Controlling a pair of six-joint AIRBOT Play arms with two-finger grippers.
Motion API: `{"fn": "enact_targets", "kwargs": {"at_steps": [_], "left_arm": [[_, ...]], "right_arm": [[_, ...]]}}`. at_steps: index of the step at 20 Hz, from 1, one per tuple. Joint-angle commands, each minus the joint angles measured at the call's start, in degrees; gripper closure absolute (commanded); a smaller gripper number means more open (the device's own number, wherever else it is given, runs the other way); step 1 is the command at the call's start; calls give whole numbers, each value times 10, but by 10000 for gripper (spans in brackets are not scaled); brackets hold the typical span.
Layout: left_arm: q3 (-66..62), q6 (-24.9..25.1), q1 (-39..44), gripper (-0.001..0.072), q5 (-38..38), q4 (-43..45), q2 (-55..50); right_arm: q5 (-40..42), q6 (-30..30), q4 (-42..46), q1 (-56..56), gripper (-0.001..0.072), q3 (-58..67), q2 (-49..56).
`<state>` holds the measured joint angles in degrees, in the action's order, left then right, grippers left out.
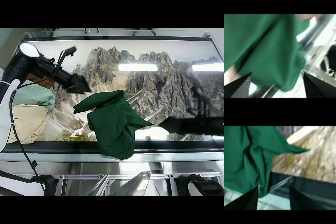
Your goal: Fold the shirts.
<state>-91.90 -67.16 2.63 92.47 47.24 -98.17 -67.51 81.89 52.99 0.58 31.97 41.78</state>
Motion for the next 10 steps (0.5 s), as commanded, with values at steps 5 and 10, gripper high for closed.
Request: {"fn": "enact_targets", "kwargs": {"at_steps": [5, 10], "left_arm": [[129, -8, -43, 2, -179, 57, -34], [92, -8, -24, 19, -188, 58, -105]], "right_arm": [[109, -137, -219, -9, 404, -182, 45], [181, -138, -231, -106, 384, -179, 154]]}}
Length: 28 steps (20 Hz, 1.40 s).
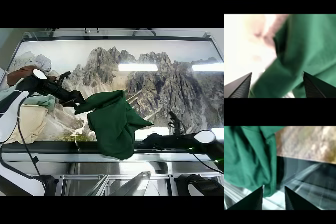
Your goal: Fold the shirts.
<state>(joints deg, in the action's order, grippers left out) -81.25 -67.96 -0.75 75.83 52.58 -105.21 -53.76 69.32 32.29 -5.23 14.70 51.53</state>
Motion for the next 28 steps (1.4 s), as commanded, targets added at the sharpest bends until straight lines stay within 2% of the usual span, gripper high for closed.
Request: {"fn": "enact_targets", "kwargs": {"at_steps": [1, 2, 4, 6, 7, 8, 10, 11, 12, 14, 16, 20, 22, 25, 28], "left_arm": [[-29, 0, 16, 20, -19, 4, -46], [-47, 0, 24, 44, -15, 4, -57], [-77, 0, 34, 417, -1, 4, -69], [-102, 0, 37, 589, 17, 4, -71], [-114, 0, 37, 694, 29, 2, -71], [-124, 0, 37, 688, 40, 2, -71], [-147, 0, 37, 688, 75, -2, -71], [-159, 0, 37, 688, 94, -2, -71], [-171, 0, 37, 688, 112, -2, -71], [-198, -2, 37, 688, 150, -3, -68], [-212, -6, 33, 688, 161, -3, -38], [-213, -8, -7, 686, 173, -3, 80], [-213, -20, -34, 685, 199, -13, 139], [-202, -17, -72, 686, 210, -122, 241], [-177, 5, -96, 685, 222, -202, 349]], "right_arm": [[51, -16, -38, -70, 294, -1, 86], [54, -41, -59, -90, 287, 7, 113], [55, -97, -130, -122, 288, 22, 157], [53, -146, -195, -147, 286, 41, 196], [53, -152, -203, -154, 287, 52, 212], [49, -152, -204, -157, 290, 63, 222], [41, -165, -203, -157, 470, 83, 228], [41, -175, -203, -157, 527, 92, 228], [39, -177, -199, -157, 685, 100, 228], [13, -177, -187, -152, 685, 120, 225], [-59, -175, -149, -120, 686, 148, 200], [-207, -141, -78, 48, 687, 225, 52], [-218, -122, -86, 165, 687, 270, -41], [-218, -130, -132, 319, 686, 329, -151], [-223, -140, -164, 357, 686, 374, -204]]}}
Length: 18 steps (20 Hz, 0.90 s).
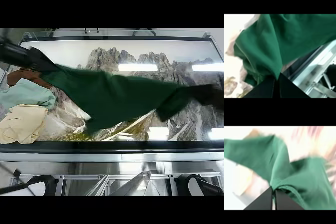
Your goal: Fold the shirts.
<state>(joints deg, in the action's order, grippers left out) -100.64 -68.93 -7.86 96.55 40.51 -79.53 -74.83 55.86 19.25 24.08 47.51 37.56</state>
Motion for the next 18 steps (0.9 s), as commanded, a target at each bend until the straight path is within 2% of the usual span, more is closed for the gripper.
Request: {"fn": "enact_targets", "kwargs": {"at_steps": [1, 4, 7, 10, 14, 15, 16, 17, 18], "left_arm": [[28, 18, -33, 684, 26, -80, 131], [95, 46, -68, 680, 10, -79, 226], [193, 72, -97, 679, -33, -54, 259], [281, 118, -98, 679, -41, -57, 205], [351, 172, -87, 670, -125, -55, 83], [353, 171, -89, 499, -135, -54, 51], [351, 171, -94, 388, -138, -55, 21], [346, 170, -103, 383, -136, -55, -10], [333, 170, -110, 380, -129, -55, -39]], "right_arm": [[-30, -6, -49, 51, 686, 60, -65], [-38, -6, -47, 14, 686, 101, -52], [-14, -6, -14, -5, 686, 101, 3], [17, -32, 23, -66, 686, 101, 121], [137, -36, 80, -140, 685, 101, 308], [156, -36, 78, -140, 684, 101, 349], [166, -36, 76, -137, 578, 102, 385], [163, -36, 76, -129, 309, 106, 413], [156, -36, 76, -116, 193, 109, 429]]}}
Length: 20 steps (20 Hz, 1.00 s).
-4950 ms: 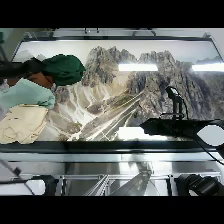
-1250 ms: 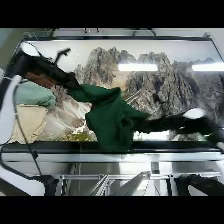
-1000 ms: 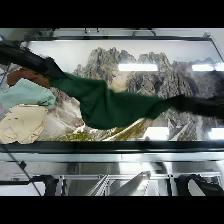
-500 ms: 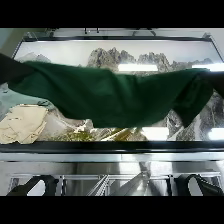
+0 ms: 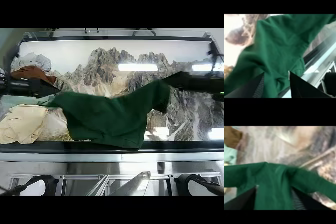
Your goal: Fold the shirts.
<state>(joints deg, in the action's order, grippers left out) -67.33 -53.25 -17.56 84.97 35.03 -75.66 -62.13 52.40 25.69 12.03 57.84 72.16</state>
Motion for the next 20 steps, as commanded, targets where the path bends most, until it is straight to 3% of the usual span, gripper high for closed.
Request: {"fn": "enact_targets", "kwargs": {"at_steps": [1, 6, 9, 10, 11, 14, 18, 20], "left_arm": [[-16, 11, -24, 374, -1, 0, -102], [-82, -64, -80, 374, 64, 69, -182], [-13, -77, -73, 369, 64, 104, -185], [16, -77, -68, 147, 59, 103, -185], [40, -79, -61, -1, 50, 103, -185], [84, -79, -36, 0, 15, 102, -185], [101, -79, 0, 0, -31, 99, -185], [100, -79, 19, 0, -42, 99, -185]], "right_arm": [[16, -1, 12, 23, 193, 6, 88], [-123, 33, 78, 124, 206, -3, 73], [-136, 36, 121, 123, 206, -85, 61], [-119, 29, 121, 113, 207, -118, 61], [-91, 24, 121, 101, 207, -148, 61], [1, 16, 120, 41, 208, -198, 75], [57, 16, 87, -56, 211, -198, 115], [60, 1, 64, -93, 407, -196, 135]]}}
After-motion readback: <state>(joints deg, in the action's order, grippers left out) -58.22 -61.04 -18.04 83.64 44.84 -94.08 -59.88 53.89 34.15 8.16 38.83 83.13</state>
